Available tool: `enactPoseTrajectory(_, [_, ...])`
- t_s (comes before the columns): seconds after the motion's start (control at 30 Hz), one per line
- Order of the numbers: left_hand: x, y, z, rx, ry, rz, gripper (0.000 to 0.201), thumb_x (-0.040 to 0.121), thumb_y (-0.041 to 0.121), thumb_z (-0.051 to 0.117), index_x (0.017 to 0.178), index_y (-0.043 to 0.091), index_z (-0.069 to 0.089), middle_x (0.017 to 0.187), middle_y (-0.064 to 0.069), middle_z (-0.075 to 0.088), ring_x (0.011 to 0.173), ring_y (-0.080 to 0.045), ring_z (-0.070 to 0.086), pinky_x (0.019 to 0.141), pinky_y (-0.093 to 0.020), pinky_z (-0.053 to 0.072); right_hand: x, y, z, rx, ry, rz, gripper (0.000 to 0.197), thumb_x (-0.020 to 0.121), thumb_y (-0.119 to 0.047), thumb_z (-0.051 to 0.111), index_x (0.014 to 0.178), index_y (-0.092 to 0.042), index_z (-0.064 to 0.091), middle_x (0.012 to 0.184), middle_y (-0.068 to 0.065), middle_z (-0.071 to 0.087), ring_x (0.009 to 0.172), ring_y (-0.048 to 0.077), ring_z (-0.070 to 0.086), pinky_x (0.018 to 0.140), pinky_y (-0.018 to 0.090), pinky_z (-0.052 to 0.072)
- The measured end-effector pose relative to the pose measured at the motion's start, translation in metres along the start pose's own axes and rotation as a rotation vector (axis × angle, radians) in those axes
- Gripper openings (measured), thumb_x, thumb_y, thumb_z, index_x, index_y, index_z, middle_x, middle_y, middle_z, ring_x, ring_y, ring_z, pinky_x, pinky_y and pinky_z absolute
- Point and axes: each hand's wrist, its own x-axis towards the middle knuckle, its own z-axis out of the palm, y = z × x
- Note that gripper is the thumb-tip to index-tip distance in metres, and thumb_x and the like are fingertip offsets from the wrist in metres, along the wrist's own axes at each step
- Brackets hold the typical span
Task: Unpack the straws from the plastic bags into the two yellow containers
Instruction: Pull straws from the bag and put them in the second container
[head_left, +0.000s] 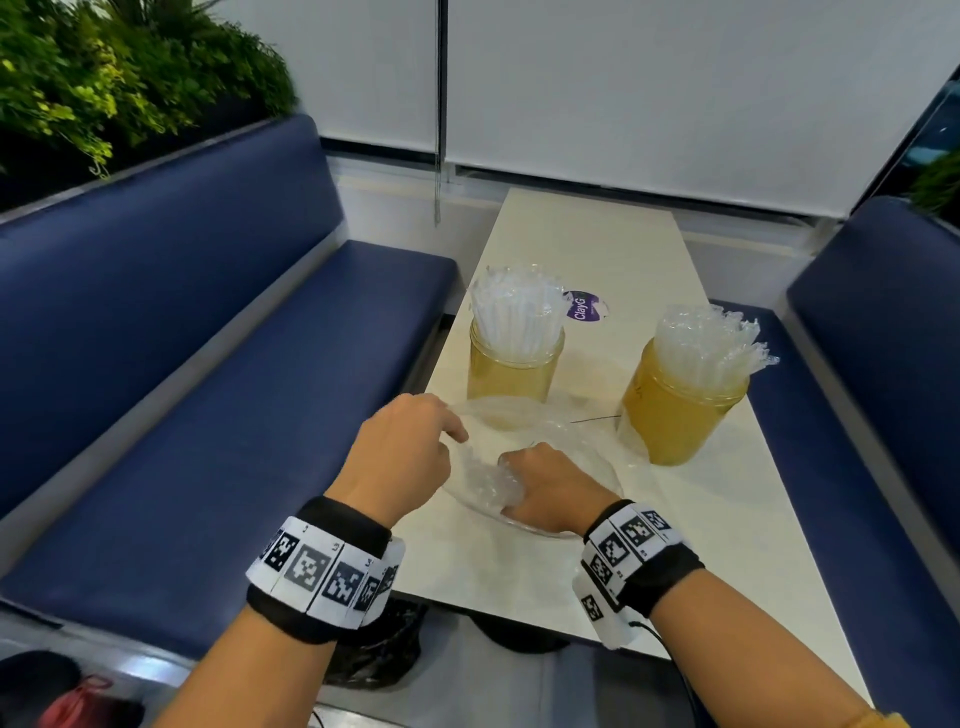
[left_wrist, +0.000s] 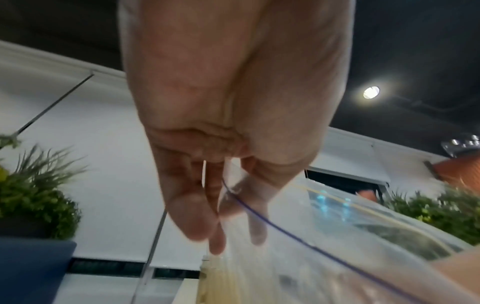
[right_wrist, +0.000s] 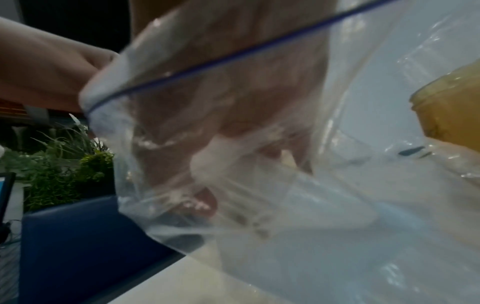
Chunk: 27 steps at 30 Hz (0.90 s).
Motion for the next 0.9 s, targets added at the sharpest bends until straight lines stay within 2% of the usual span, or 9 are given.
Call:
enactPoseTrajectory(0.13, [0.002,0.0,0.006,-0.097,0.008,-0.078,0.049,0.089,0.032,0.072,0.135,0.031,0.057,0.119,0.011,0.06,0.101,-0.01,0.057,0.08,-0.02,0.042,0.001,0.01,0.002,0.123,0.029,-0.028,0.013,0.083,-0.03,0.066,0.09,-0.03,0.055,0.103,-0.003,0.055,0.098,0.02,0.052,0.079,0.028,0.041])
enactPoseTrajectory(0.27, [0.005,0.004,0.011,-0.232,-0.045,-0.096,0.054,0.084,0.002,0.069,0.133,0.026,0.059,0.128,0.01,0.053,0.099,-0.005,0.05,0.069,-0.01,0.039,0.003,0.008,0.002,0.133,0.115,-0.083,0.034,0.084,-0.032,0.07,0.061,-0.032,0.045,0.063,-0.01,0.048,0.061,0.01,0.046,0.055,0.016,0.029])
enactPoseTrajectory(0.33, [0.005,0.004,0.009,-0.231,-0.071,-0.089,0.057,0.084,-0.001,0.066,0.135,0.024,0.059,0.133,0.01,0.053,0.109,-0.004,0.048,0.082,-0.014,0.037,0.003,0.01,0.004,0.152,0.134,-0.084,0.031,0.083,-0.037,0.072,0.064,-0.033,0.048,0.064,-0.014,0.046,0.064,0.012,0.047,0.058,0.019,0.035])
enactPoseTrajectory(0.4, [0.006,0.002,0.007,-0.202,-0.09,-0.103,0.059,0.084,-0.002,0.065,0.136,0.025,0.058,0.136,0.01,0.054,0.118,-0.01,0.051,0.085,-0.018,0.039,0.005,0.013,0.006,0.197,0.117,-0.039,0.018,0.08,-0.043,0.068,0.088,-0.029,0.06,0.085,-0.012,0.058,0.084,0.017,0.057,0.076,0.028,0.045])
enactPoseTrajectory(0.43, [0.005,0.002,0.006,-0.178,-0.099,-0.111,0.06,0.084,-0.004,0.064,0.136,0.026,0.058,0.137,0.01,0.053,0.12,-0.013,0.053,0.084,-0.019,0.041,0.006,0.015,0.005,0.187,0.124,-0.026,0.027,0.079,-0.047,0.063,0.1,-0.03,0.061,0.097,-0.01,0.061,0.095,0.018,0.058,0.082,0.029,0.042])
enactPoseTrajectory(0.53, [0.004,0.003,0.007,-0.111,-0.124,-0.122,0.066,0.083,-0.006,0.062,0.139,0.03,0.055,0.137,0.01,0.052,0.118,-0.017,0.055,0.08,-0.022,0.043,0.01,0.023,-0.001,0.205,0.202,-0.061,0.018,0.075,-0.049,0.051,0.084,-0.033,0.052,0.088,-0.008,0.061,0.087,0.014,0.059,0.077,0.028,0.04])
enactPoseTrajectory(0.6, [0.005,0.004,0.009,-0.118,-0.148,-0.123,0.073,0.083,-0.007,0.06,0.143,0.033,0.05,0.138,0.01,0.051,0.116,-0.017,0.054,0.077,-0.02,0.043,0.005,0.021,-0.008,0.252,0.2,-0.128,0.008,0.078,-0.038,0.059,0.082,-0.033,0.054,0.087,-0.008,0.062,0.086,0.015,0.058,0.073,0.03,0.042])
enactPoseTrajectory(0.77, [0.011,0.001,0.015,-0.208,-0.199,-0.093,0.081,0.081,-0.004,0.064,0.146,0.039,0.044,0.128,0.012,0.051,0.084,-0.011,0.044,0.056,-0.014,0.034,-0.012,-0.001,-0.022,0.482,0.148,-0.371,0.011,0.082,-0.01,0.072,0.09,-0.005,0.067,0.088,0.01,0.071,0.083,0.027,0.067,0.08,0.049,0.053])
enactPoseTrajectory(0.9, [0.015,-0.001,0.022,-0.211,-0.197,-0.117,0.075,0.079,-0.003,0.069,0.14,0.035,0.048,0.132,0.01,0.052,0.088,-0.012,0.047,0.055,-0.014,0.034,-0.031,-0.02,-0.074,0.766,0.234,-0.488,0.017,0.086,0.007,0.068,0.089,-0.01,0.068,0.081,-0.002,0.068,0.08,0.011,0.066,0.084,0.037,0.055])
